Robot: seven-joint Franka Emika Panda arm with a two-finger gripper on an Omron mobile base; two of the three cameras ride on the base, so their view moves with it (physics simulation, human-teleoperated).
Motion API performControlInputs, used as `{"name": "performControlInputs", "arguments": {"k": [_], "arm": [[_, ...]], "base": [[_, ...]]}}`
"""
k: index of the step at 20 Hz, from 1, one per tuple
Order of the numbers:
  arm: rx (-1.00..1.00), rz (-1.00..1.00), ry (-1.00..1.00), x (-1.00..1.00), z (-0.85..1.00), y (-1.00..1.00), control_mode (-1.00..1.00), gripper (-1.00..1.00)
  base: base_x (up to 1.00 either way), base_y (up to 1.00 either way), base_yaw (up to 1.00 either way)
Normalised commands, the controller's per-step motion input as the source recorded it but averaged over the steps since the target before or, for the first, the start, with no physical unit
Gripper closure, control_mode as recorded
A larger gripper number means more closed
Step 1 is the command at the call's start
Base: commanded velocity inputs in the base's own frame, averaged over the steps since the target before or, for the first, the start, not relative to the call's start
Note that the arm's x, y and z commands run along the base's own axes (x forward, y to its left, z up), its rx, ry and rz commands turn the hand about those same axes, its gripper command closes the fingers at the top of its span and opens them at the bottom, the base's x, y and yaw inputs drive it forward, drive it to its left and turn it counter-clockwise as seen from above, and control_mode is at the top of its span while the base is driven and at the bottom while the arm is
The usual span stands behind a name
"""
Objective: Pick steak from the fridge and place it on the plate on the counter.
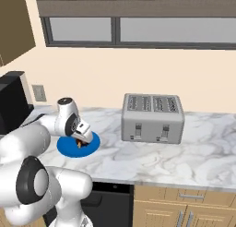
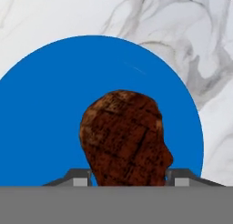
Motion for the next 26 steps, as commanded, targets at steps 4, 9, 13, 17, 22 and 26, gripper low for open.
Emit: {"name": "performControlInputs", "arguments": {"k": [4, 9, 13, 17, 22, 26], "arm": [[0.01, 0.0, 0.0, 0.13, -0.21, 0.01, -1.0, -1.0], [0.0, 0.0, 0.0, -0.02, -0.03, 0.01, -1.0, -1.0], [0.0, 0.0, 0.0, -0.19, 0.05, 0.01, -1.0, -1.0], [0.01, 0.0, -0.01, -0.1, 0.3, 0.0, -1.0, -1.0], [0.03, 0.0, -0.08, -0.5, 0.72, -0.09, -1.0, -1.0], [0.09, 0.0, -0.02, -0.98, 0.5, -0.59, -1.0, -1.0]], "base": [[0.0, 0.0, 0.0], [0.0, 0.0, 0.0], [0.0, 0.0, 0.0], [0.0, 0.0, 0.0], [0.0, 0.0, 0.0], [0.0, 0.0, 0.0]]}}
